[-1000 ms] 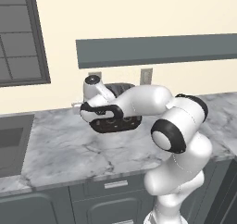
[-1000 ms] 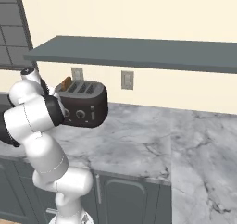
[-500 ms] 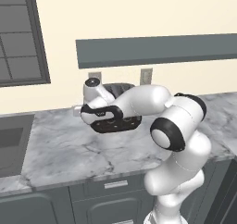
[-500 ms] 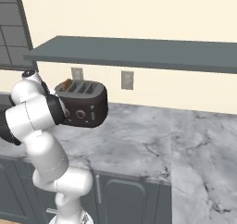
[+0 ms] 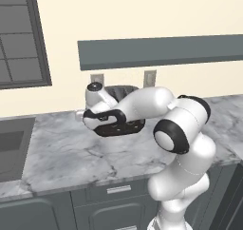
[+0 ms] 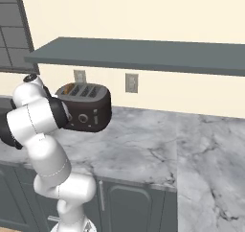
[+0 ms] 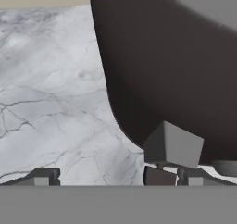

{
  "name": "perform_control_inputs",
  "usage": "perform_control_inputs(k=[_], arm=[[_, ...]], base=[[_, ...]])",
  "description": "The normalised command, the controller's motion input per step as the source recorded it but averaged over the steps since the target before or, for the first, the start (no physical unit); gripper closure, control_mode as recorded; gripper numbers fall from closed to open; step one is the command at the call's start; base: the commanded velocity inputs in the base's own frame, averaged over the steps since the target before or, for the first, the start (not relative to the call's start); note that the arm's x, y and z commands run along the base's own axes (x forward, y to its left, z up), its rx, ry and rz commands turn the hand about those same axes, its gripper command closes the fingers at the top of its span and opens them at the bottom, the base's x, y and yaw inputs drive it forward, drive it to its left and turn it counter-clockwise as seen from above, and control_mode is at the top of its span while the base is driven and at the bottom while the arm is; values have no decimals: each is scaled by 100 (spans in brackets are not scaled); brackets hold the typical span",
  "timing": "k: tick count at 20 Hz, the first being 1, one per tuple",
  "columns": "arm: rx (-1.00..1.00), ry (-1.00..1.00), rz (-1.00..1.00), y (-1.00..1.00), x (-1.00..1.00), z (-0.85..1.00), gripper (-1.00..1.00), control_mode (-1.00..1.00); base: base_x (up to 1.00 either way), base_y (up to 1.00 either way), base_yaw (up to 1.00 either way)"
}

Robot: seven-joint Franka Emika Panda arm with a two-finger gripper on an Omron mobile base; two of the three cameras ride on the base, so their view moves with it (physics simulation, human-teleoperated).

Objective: Start the toaster. Once the lever pops up, take the bread to the plate on the dining counter.

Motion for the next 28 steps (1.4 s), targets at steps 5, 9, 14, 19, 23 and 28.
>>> perform_control_inputs(k=[5, 9, 14, 19, 23, 28], arm=[[0, 0, 0, 3, 0, -18, -100, -100], [0, 0, 0, 1, 0, -16, -100, -100], [0, 0, 0, 0, 0, -15, -100, -100], [0, 0, 0, 2, 0, -11, -100, -100], [0, 0, 0, 1, 0, -12, -100, -100], [0, 0, 0, 0, 0, 0, -100, -100]], base=[[0, 0, 0], [0, 0, 0], [0, 0, 0], [0, 0, 0], [0, 0, 0], [0, 0, 0]])
